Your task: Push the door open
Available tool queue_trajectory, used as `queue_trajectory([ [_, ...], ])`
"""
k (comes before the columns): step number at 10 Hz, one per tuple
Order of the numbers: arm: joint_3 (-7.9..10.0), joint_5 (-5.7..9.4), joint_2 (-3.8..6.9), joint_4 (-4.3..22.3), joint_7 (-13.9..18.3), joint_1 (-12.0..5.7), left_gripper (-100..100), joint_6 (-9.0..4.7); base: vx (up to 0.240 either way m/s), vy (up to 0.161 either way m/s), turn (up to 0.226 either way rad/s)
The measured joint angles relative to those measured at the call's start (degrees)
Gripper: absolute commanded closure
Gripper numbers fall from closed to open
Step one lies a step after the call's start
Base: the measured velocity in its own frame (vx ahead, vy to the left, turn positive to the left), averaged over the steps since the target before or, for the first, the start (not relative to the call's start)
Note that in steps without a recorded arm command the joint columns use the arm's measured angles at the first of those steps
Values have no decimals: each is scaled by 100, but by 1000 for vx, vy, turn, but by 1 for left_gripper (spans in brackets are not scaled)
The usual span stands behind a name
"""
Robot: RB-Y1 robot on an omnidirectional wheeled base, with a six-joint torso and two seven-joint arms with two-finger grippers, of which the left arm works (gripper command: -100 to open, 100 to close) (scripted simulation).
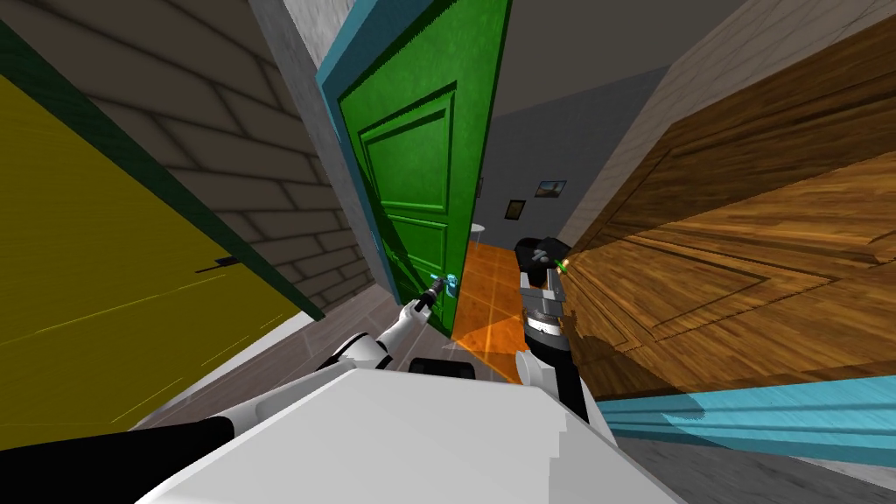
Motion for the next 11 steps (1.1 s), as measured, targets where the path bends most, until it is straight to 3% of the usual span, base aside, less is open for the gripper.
queue_trajectory([
  [1,17,8,38,-27,4,21,100,-10,108,-123,36],
  [4,105,30,125,-298,-34,148,100,153,150,-125,48],
  [6,253,68,122,-81,-113,43,100,32,153,-155,62],
  [7,305,76,127,-157,-149,92,100,71,133,-154,55],
  [8,360,83,139,-358,-196,185,100,200,100,-116,29],
  [10,468,126,187,-77,-202,31,100,80,132,-138,58],
  [11,538,138,196,-167,-247,117,100,95,146,-179,128],
])
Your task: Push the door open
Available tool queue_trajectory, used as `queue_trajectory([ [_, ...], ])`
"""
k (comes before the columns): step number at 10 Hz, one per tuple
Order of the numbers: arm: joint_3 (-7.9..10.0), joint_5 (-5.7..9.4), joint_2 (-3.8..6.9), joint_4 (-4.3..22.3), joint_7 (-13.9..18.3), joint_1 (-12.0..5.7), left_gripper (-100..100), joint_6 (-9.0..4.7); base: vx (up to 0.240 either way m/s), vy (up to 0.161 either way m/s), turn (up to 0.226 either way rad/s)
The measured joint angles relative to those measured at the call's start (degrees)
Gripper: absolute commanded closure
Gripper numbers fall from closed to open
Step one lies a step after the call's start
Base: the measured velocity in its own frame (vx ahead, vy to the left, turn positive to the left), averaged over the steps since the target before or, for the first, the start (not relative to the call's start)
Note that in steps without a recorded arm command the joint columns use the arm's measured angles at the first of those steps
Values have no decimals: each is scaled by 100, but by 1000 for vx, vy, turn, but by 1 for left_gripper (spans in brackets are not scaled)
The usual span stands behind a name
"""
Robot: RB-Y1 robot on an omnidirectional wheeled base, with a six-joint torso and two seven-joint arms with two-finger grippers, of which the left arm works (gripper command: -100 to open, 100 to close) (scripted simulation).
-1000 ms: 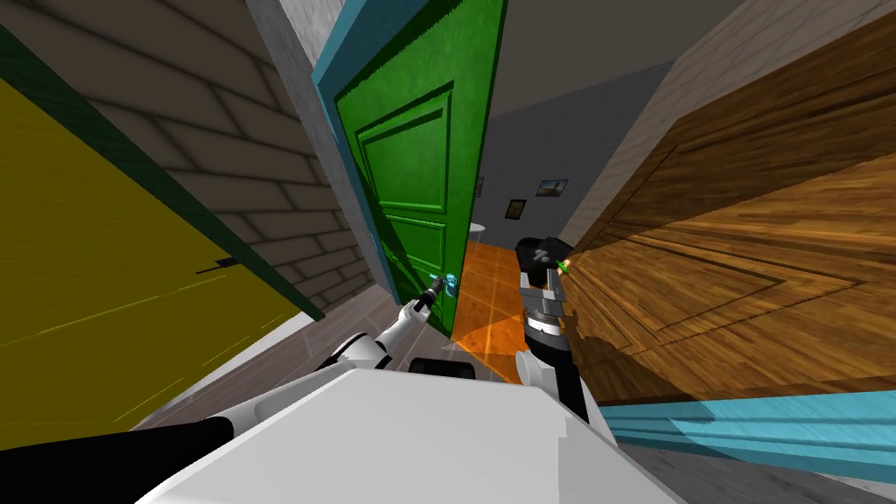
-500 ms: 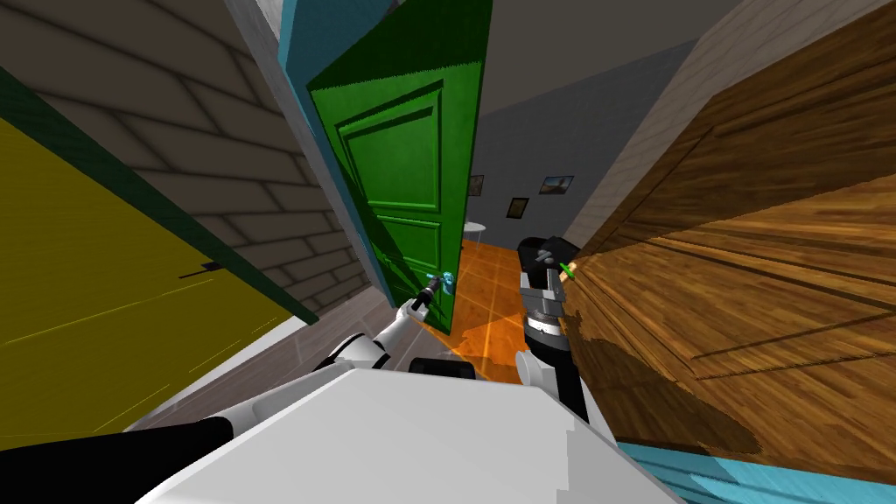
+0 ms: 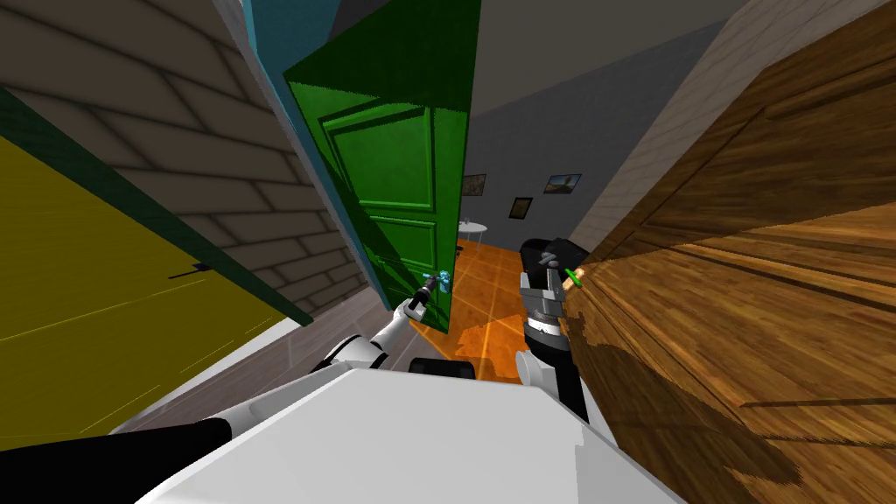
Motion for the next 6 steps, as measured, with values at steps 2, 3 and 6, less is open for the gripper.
queue_trajectory([
  [2,104,33,58,-42,-23,13,100,87,130,-131,58],
  [3,202,60,55,135,-67,-74,100,-5,147,-194,90],
  [6,419,116,112,39,-162,3,100,47,158,-178,81],
])
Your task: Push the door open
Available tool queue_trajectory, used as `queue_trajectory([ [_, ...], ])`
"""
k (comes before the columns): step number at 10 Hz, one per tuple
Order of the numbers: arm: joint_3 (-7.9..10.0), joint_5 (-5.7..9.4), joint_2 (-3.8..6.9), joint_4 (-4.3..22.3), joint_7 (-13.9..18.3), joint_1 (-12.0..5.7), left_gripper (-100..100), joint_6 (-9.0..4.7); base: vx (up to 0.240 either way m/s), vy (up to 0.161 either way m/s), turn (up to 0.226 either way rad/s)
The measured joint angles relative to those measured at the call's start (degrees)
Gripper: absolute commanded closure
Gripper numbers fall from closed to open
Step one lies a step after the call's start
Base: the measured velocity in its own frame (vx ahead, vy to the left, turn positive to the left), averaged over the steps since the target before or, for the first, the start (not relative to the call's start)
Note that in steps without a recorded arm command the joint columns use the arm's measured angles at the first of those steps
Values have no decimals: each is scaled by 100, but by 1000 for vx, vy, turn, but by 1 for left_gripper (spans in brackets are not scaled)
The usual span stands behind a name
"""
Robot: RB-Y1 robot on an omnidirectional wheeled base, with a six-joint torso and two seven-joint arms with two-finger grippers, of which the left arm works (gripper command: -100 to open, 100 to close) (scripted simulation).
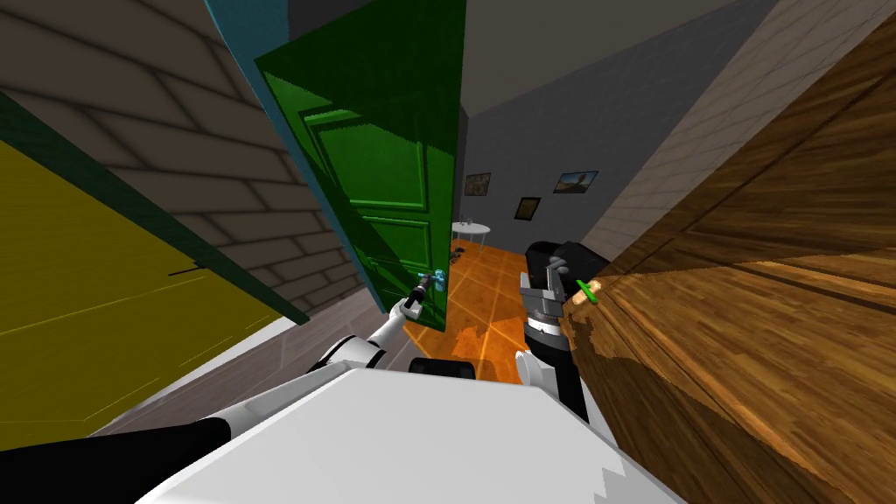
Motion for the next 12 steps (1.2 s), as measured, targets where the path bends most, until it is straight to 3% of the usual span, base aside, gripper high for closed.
queue_trajectory([
  [2,146,38,37,-50,-52,44,100,7,131,-163,75],
  [3,234,65,48,125,-79,-56,100,-47,124,-189,84],
  [5,379,103,72,179,-134,-68,100,-66,156,-130,68],
  [7,495,129,76,99,-198,-18,100,-14,117,-153,65],
  [12,688,181,96,122,-275,29,100,-2,125,-67,48],
])
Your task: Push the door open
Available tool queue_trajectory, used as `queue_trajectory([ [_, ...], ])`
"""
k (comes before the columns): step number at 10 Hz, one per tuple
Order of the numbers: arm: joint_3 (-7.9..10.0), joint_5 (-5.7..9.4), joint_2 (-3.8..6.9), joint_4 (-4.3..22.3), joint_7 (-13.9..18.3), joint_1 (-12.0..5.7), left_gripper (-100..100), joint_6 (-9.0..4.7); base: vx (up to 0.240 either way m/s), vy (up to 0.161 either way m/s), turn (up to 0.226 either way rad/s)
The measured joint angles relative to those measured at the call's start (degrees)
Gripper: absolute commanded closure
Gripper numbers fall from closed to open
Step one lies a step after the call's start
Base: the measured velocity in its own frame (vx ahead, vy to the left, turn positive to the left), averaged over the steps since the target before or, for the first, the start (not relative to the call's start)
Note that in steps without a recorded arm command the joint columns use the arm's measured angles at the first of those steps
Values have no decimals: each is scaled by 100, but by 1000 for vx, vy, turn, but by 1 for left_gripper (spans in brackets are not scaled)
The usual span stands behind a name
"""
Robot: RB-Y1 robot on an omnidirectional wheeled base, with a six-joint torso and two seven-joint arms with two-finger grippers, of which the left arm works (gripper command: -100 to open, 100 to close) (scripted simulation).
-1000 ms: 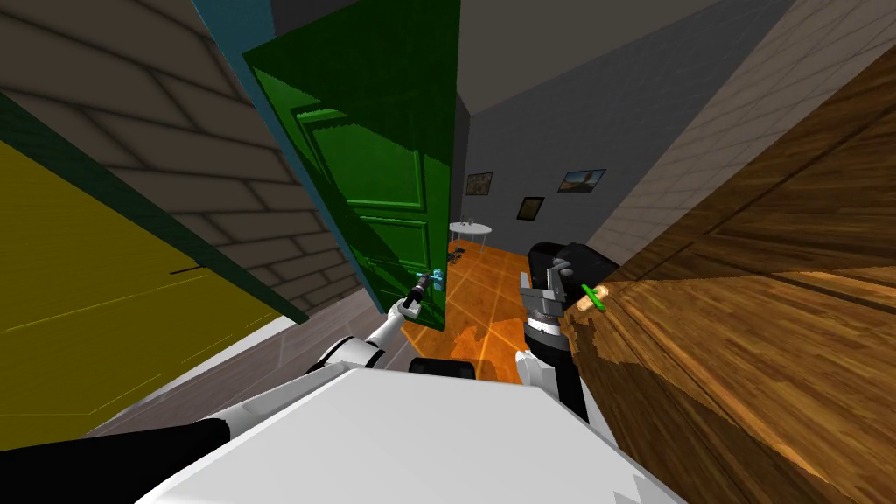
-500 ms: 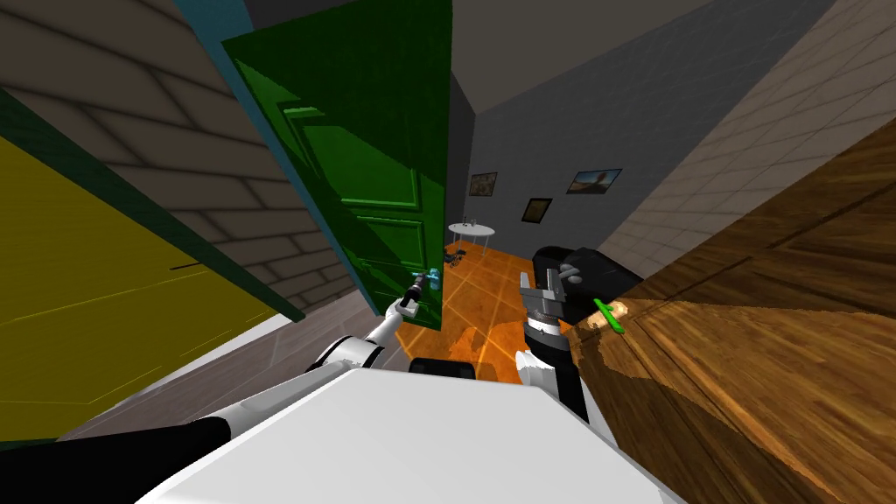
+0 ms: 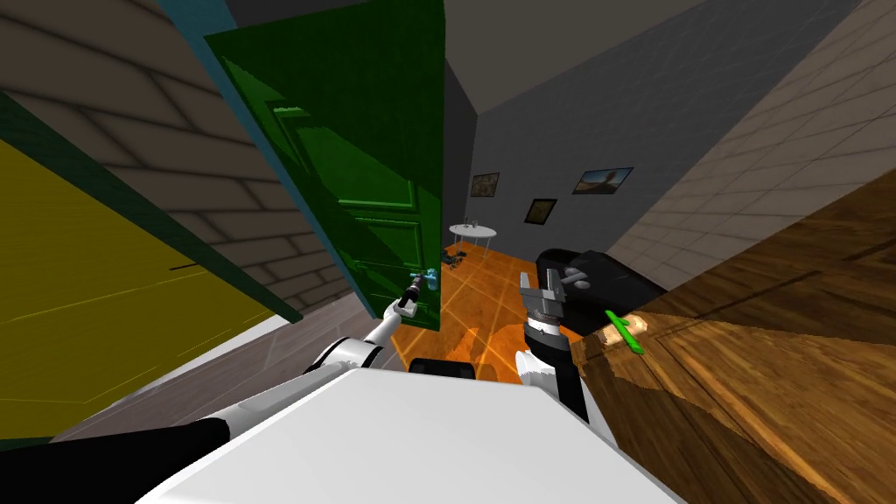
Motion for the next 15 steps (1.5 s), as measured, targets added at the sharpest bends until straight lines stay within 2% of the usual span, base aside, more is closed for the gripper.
queue_trajectory([
  [1,38,9,4,-21,-20,25,100,6,143,-100,49],
  [2,97,27,21,126,-40,-52,100,-66,114,-77,31],
  [3,132,38,40,150,-50,-72,100,-103,60,-26,1],
  [6,176,54,74,-108,-43,76,100,51,147,-74,49],
  [8,289,87,114,2,-81,38,100,22,202,-123,85],
  [9,393,113,118,254,-132,-93,100,-83,128,-74,20],
  [10,398,118,167,77,-118,-10,100,-44,158,-84,64],
  [11,478,135,157,105,-156,-48,100,-24,185,-115,80],
  [14,649,181,217,-86,-221,145,100,2,179,-146,91],
  [15,736,204,236,-58,-254,114,100,50,192,-136,66],
])
